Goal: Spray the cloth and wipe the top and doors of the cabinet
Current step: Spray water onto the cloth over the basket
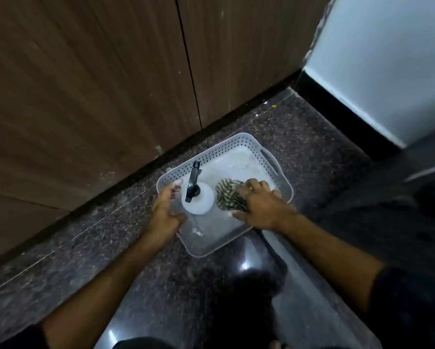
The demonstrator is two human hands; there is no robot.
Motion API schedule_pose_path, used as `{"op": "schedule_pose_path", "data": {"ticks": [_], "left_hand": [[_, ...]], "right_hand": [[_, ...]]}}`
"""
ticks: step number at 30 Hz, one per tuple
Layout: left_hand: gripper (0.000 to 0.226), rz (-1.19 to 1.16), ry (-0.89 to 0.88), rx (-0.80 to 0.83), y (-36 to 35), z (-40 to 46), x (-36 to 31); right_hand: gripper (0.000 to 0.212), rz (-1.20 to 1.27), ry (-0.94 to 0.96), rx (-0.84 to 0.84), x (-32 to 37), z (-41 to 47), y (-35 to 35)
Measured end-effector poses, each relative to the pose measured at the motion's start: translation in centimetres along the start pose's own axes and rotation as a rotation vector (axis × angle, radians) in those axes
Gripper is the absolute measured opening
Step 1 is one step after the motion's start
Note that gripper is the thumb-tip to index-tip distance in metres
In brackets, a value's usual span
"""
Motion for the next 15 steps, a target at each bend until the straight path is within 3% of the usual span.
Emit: {"op": "schedule_pose_path", "data": {"ticks": [5, 10, 13, 15], "left_hand": [[0.103, -0.121, -0.001, 0.032, -2.6, 2.8, 4.5], [0.1, -0.066, -0.18, 0.024, -4.0, 5.3, 3.7], [0.088, -0.07, -0.271, 0.008, -4.5, 5.4, 2.3], [0.076, -0.065, -0.257, -0.024, -4.4, 4.9, 1.4]], "right_hand": [[0.09, -0.233, 0.015, -0.025, -0.9, 4.0, -5.3], [0.061, -0.32, 0.017, -0.114, -0.5, 6.2, -6.5], [0.046, -0.105, 0.038, -0.126, -0.1, 6.6, -5.6], [0.037, 0.23, -0.006, -0.143, -0.8, 6.1, -4.0]]}}
Point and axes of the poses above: each hand's wrist, its own z-axis towards the middle knuckle, its own y-axis out of the back of the hand, x = y × z, the point moved 9 cm from there along z, towards the middle knuckle, and after that the axes turned 12 degrees about -y, right-handed, at the moved point
